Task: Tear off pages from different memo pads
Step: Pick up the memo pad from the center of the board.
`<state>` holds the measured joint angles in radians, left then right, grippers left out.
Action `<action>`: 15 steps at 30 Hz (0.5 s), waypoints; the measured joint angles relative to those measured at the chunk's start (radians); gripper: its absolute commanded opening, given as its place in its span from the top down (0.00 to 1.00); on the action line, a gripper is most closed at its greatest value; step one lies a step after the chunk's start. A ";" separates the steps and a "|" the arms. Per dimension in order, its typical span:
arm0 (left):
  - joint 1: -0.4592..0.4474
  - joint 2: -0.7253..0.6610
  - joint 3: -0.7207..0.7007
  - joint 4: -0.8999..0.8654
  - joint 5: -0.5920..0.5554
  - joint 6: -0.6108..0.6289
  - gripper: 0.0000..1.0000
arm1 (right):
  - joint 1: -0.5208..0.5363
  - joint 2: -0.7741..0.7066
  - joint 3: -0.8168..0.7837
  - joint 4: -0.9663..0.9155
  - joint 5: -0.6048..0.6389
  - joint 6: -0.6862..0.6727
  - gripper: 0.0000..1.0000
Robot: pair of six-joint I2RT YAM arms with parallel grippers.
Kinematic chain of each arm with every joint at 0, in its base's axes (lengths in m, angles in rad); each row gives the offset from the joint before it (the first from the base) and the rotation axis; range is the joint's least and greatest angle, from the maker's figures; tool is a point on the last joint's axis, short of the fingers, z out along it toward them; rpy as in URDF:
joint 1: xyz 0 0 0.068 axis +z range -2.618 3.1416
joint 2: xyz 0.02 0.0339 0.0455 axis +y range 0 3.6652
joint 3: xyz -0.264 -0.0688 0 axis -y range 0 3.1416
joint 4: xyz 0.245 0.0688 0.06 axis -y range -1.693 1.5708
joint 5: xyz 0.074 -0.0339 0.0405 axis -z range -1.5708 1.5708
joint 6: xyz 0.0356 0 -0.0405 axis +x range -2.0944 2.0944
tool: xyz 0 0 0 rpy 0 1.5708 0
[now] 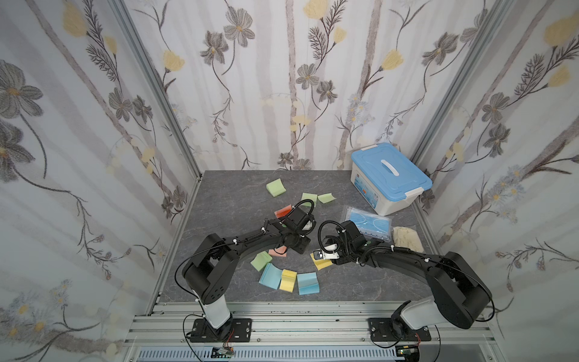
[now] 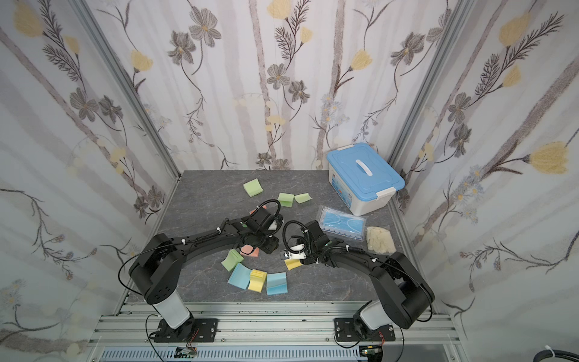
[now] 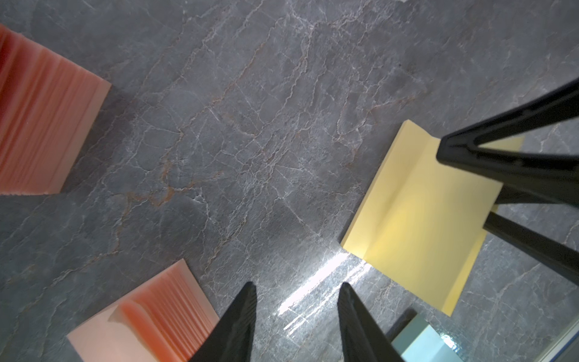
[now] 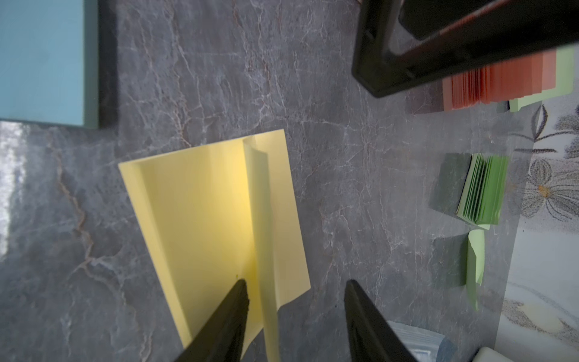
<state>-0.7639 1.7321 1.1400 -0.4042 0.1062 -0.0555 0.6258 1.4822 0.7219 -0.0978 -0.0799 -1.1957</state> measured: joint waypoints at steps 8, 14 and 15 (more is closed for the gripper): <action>0.016 -0.011 -0.018 0.018 0.023 -0.003 0.54 | 0.024 0.021 0.007 -0.035 -0.010 -0.027 1.00; 0.047 -0.079 -0.072 0.062 0.057 -0.013 0.51 | 0.002 -0.113 0.015 -0.036 -0.011 -0.006 1.00; 0.056 -0.101 -0.092 0.077 0.068 -0.021 0.47 | -0.002 -0.140 0.015 -0.036 -0.015 -0.002 1.00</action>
<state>-0.7078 1.6314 1.0481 -0.3267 0.1738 -0.0765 0.6239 1.3426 0.7372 -0.1337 -0.0948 -1.1976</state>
